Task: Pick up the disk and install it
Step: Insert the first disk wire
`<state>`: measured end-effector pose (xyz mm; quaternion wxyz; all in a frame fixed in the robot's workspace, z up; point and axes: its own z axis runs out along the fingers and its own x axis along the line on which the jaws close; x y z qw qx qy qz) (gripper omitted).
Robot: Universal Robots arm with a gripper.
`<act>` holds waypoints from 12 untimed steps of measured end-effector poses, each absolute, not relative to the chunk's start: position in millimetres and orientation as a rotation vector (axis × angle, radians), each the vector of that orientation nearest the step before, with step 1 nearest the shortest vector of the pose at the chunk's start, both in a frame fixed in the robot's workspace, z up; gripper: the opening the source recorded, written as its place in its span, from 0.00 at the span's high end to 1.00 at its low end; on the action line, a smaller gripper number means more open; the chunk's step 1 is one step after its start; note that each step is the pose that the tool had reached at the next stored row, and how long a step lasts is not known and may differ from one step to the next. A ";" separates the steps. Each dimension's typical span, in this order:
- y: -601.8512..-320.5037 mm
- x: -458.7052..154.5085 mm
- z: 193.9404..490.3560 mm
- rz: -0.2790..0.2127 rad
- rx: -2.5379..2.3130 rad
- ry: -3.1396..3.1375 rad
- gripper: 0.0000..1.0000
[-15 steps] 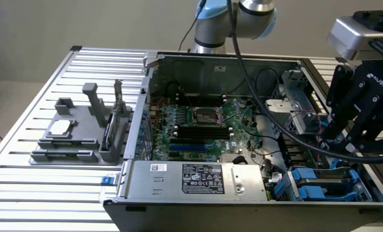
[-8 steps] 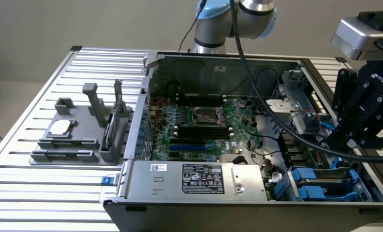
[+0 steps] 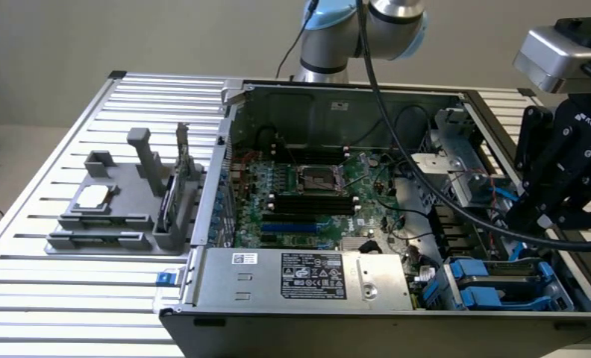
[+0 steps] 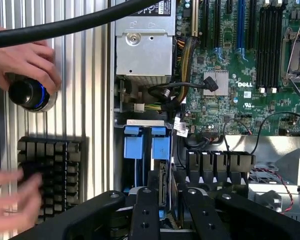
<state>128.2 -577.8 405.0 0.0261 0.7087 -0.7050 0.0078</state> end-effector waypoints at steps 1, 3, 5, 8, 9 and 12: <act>-577.8 128.2 405.0 0.024 2.190 -2.179 0.75; -577.8 128.2 405.0 0.023 2.190 -2.179 0.75; -577.8 128.2 405.0 0.023 2.191 -2.179 0.75; -577.8 128.3 404.9 0.023 2.185 -2.184 0.75; -577.8 128.3 404.9 0.023 2.177 -2.193 0.75; -577.8 128.3 404.9 0.021 2.135 -2.233 0.75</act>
